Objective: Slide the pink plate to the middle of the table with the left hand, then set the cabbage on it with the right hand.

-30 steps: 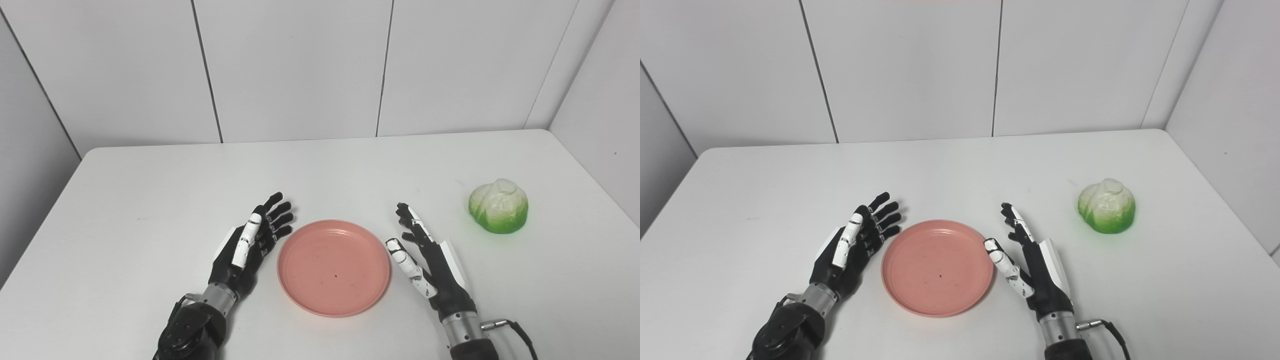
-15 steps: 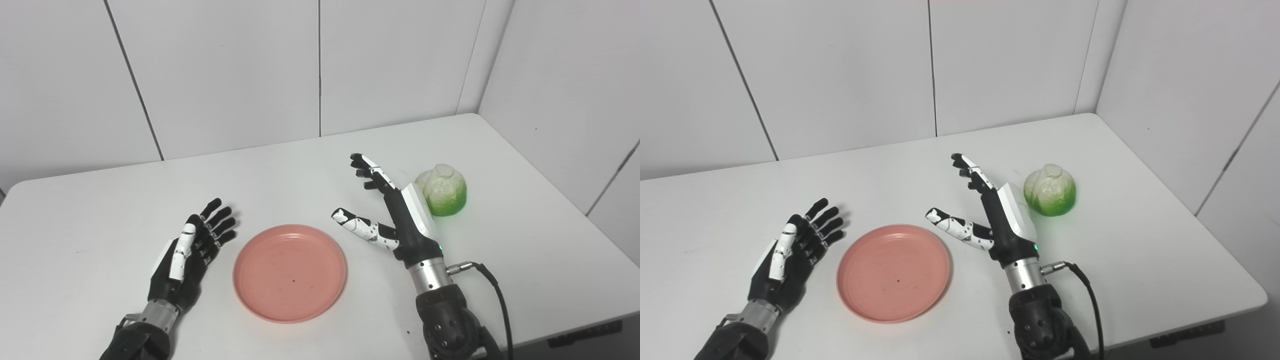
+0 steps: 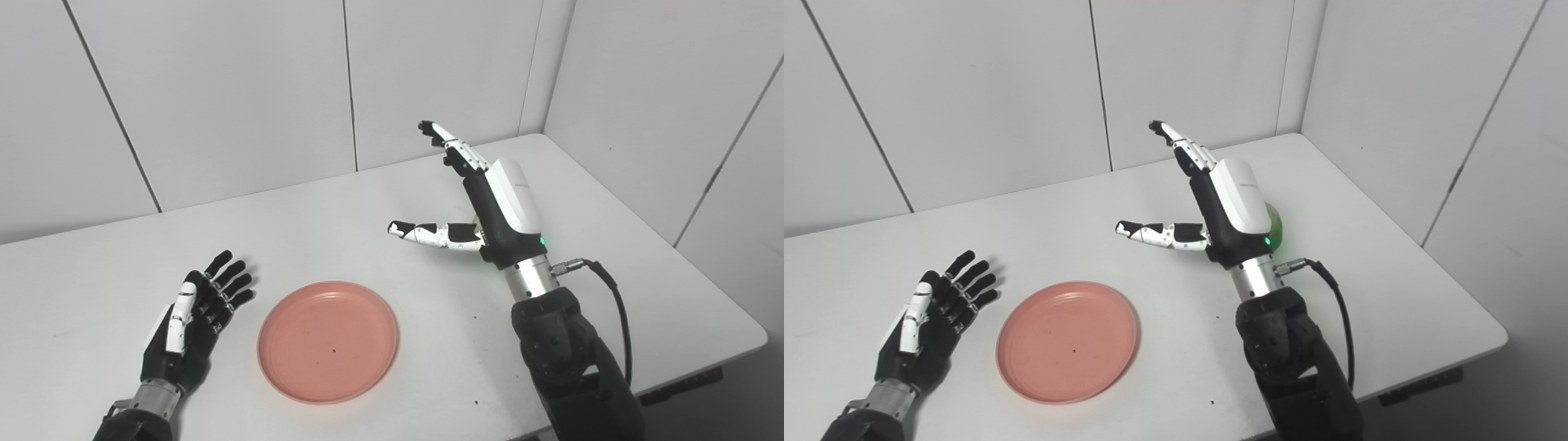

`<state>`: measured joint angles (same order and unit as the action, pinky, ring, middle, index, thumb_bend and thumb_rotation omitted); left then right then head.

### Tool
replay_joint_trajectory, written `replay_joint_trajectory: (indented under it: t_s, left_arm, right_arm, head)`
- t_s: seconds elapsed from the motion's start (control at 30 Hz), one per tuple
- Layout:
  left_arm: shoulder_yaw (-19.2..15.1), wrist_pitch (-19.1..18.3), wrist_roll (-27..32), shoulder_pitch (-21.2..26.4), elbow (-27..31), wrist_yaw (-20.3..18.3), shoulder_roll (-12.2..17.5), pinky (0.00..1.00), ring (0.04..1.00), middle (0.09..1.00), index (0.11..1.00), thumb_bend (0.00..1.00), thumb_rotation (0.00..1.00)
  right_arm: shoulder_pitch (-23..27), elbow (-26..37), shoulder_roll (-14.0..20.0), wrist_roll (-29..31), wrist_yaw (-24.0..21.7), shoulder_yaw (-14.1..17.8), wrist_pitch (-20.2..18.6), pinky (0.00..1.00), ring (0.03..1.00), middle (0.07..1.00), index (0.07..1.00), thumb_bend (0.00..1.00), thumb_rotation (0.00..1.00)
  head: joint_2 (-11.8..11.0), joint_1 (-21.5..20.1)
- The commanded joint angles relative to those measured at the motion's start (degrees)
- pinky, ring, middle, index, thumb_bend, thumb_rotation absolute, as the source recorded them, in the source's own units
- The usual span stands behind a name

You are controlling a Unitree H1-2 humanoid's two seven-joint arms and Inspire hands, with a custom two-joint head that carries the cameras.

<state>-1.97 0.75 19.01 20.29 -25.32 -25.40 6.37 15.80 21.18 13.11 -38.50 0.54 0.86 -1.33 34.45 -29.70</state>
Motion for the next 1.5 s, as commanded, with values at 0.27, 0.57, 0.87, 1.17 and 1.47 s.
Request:
replay_joint_trajectory:
  t_s: [0.27, 0.57, 0.87, 1.17, 1.47]
  left_arm:
    - [-2.07, 1.15, 1.23, -2.76, -8.75, -2.89, 2.41, 0.83, 0.865, 0.882, 0.874, 0.49, 0.99]
    - [-3.70, 0.86, 2.20, -1.64, -11.44, -4.23, 3.13, 0.82, 0.852, 0.872, 0.867, 0.48, 0.98]
    - [-4.61, -0.42, 1.85, -1.17, -11.67, -2.97, 3.51, 0.82, 0.849, 0.868, 0.860, 0.49, 0.97]
    - [-4.76, -0.58, 1.96, -1.22, -11.55, -3.18, 3.69, 0.81, 0.846, 0.867, 0.860, 0.48, 0.96]
    - [-4.88, -0.35, 2.03, -1.53, -11.34, -3.56, 3.92, 0.81, 0.842, 0.864, 0.858, 0.49, 0.95]
  right_arm:
    - [2.53, 1.30, 5.70, -0.82, -1.36, 7.04, -6.05, 0.84, 0.929, 0.986, 0.981, 0.97, 0.58]
    - [-0.08, -0.96, 8.49, -2.46, -1.70, 11.07, -12.86, 0.76, 0.914, 0.998, 1.000, 1.00, 0.68]
    - [-2.59, -1.80, 8.12, -1.54, -2.23, 11.08, -17.87, 0.79, 0.940, 1.000, 1.000, 1.00, 0.71]
    - [-1.82, -9.59, 8.81, 2.32, -0.75, 10.64, -16.86, 0.81, 0.950, 0.997, 1.000, 1.00, 0.77]
    - [1.36, -20.56, 11.16, 6.52, 1.68, 8.28, -12.96, 0.83, 0.939, 0.990, 1.000, 1.00, 0.75]
  head:
    - [-0.45, -1.22]
    - [-0.49, -2.31]
    - [-0.10, -2.92]
    - [0.36, -2.70]
    - [0.71, -2.75]
